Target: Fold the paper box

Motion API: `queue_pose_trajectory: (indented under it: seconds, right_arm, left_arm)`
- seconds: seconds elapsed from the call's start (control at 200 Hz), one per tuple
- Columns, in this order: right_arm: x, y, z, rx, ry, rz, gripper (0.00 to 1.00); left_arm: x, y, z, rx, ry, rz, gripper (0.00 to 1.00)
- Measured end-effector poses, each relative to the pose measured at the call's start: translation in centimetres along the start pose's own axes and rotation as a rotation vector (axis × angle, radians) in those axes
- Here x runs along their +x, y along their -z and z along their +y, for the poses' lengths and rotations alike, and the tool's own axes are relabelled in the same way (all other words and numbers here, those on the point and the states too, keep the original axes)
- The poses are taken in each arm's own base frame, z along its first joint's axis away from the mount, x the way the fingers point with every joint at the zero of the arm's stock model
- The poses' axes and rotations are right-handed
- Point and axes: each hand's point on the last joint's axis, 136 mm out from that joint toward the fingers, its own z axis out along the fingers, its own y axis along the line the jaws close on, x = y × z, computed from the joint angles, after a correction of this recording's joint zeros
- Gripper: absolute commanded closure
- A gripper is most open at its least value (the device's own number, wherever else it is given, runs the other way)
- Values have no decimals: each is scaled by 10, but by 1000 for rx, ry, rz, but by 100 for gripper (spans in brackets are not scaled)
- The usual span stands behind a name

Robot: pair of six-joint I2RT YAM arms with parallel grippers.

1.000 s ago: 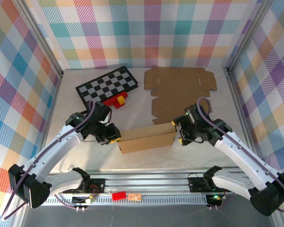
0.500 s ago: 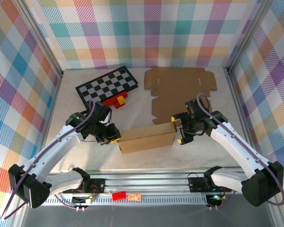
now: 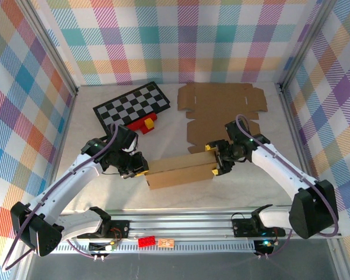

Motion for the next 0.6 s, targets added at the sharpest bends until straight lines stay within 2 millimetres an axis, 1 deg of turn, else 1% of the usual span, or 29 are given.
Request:
queue_pose_trajectory:
  seconds: [0.105, 0.195, 0.275, 0.34, 0.4, 0.455, 0.515, 0.605]
  right_arm:
    - [2, -7, 0, -8, 24, 37, 24]
    - [4, -9, 3, -34, 52, 62, 28]
    - [6, -11, 5, -62, 75, 81, 30]
    - [10, -14, 9, -92, 106, 98, 32]
    - [14, -18, 15, -126, 148, 108, 34]
    - [18, -22, 21, -156, 186, 113, 37]
    - [24, -30, 28, -182, 224, 121, 38]
    - [35, -48, 39, -207, 282, 139, 39]
  left_arm:
    - [0, 0, 1, -5, -7, -4, 80]
    - [-2, 2, 4, -19, -13, -21, 67]
    - [-4, 5, 10, -51, -7, -40, 63]
    - [-7, 13, 12, -70, -7, -72, 58]
    - [-14, 25, 9, -72, -12, -120, 56]
    - [-21, 42, 3, -57, -19, -181, 56]
    - [-30, 64, -6, -31, -29, -257, 56]
    - [-40, 100, -18, 12, -40, -372, 56]
